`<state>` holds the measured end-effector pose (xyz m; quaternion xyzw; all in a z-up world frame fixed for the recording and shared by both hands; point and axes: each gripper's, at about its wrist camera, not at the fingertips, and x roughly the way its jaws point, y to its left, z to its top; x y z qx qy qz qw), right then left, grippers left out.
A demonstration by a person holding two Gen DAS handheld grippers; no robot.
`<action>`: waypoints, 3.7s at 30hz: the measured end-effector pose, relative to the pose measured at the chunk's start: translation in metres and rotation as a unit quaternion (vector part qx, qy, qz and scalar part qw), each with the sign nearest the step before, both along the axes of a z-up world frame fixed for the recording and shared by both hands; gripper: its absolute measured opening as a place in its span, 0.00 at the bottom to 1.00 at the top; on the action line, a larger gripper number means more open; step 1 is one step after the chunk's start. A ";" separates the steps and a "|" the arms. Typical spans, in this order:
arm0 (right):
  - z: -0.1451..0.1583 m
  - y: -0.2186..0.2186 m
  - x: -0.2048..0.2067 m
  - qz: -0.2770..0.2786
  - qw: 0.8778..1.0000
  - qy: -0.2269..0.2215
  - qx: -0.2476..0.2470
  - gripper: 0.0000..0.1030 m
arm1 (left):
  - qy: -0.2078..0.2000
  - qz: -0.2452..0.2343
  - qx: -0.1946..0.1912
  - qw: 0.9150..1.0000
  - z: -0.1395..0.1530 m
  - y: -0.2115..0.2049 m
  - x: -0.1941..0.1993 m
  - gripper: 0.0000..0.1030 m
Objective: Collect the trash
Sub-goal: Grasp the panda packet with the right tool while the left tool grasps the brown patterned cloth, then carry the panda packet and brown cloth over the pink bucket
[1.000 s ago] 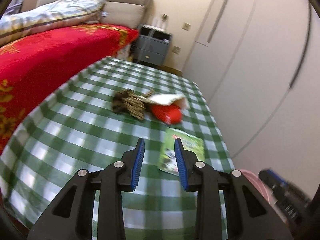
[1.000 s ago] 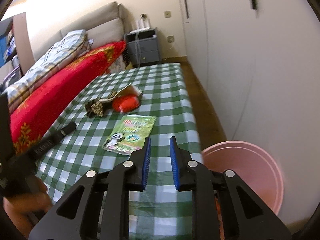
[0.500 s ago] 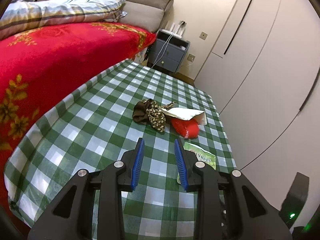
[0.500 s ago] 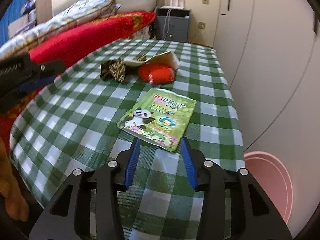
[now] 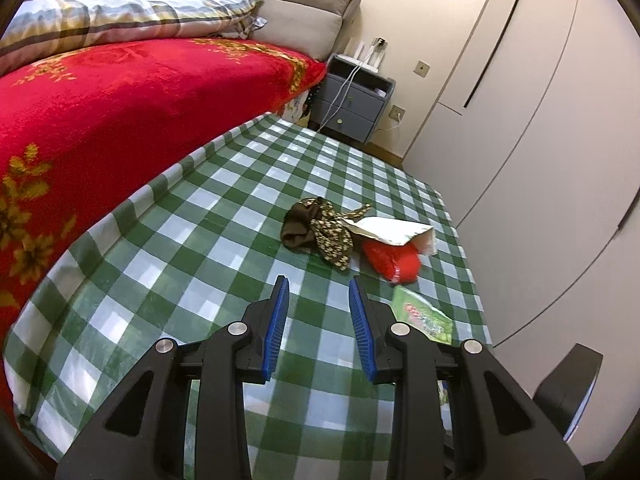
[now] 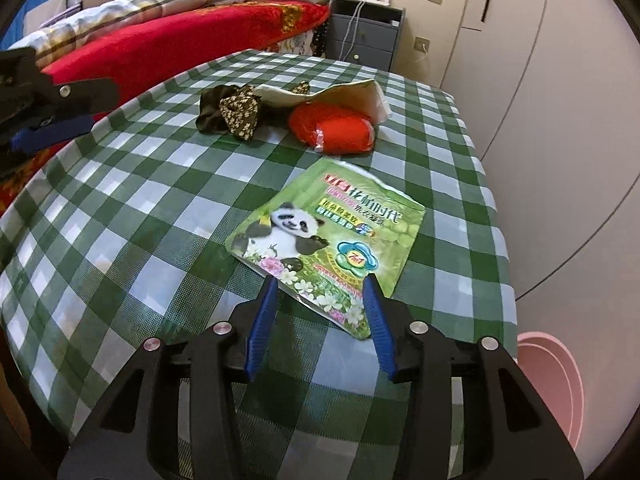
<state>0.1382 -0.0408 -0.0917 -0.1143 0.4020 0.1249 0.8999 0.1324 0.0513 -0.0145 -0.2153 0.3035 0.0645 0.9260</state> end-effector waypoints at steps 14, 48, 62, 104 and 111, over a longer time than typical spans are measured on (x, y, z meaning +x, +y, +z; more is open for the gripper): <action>0.008 -0.002 0.000 0.002 1.000 -0.023 0.008 0.12 | 0.035 -0.008 0.022 0.999 -0.025 0.006 0.056 0.30; 0.040 -0.028 -0.009 -0.071 0.993 -0.073 0.060 0.00 | 0.053 0.018 0.020 0.998 -0.034 0.019 0.116 0.07; 0.083 -0.041 -0.050 -0.073 0.987 -0.121 0.078 0.00 | 0.012 -0.006 0.079 0.997 0.028 0.006 0.044 0.07; 0.146 -0.083 -0.151 -0.070 0.979 -0.162 0.099 0.00 | -0.043 -0.123 0.121 0.984 0.056 -0.066 -0.068 0.07; 0.148 -0.089 -0.153 -0.077 0.979 -0.163 0.097 0.00 | -0.043 -0.133 0.119 0.983 0.054 -0.077 -0.066 0.07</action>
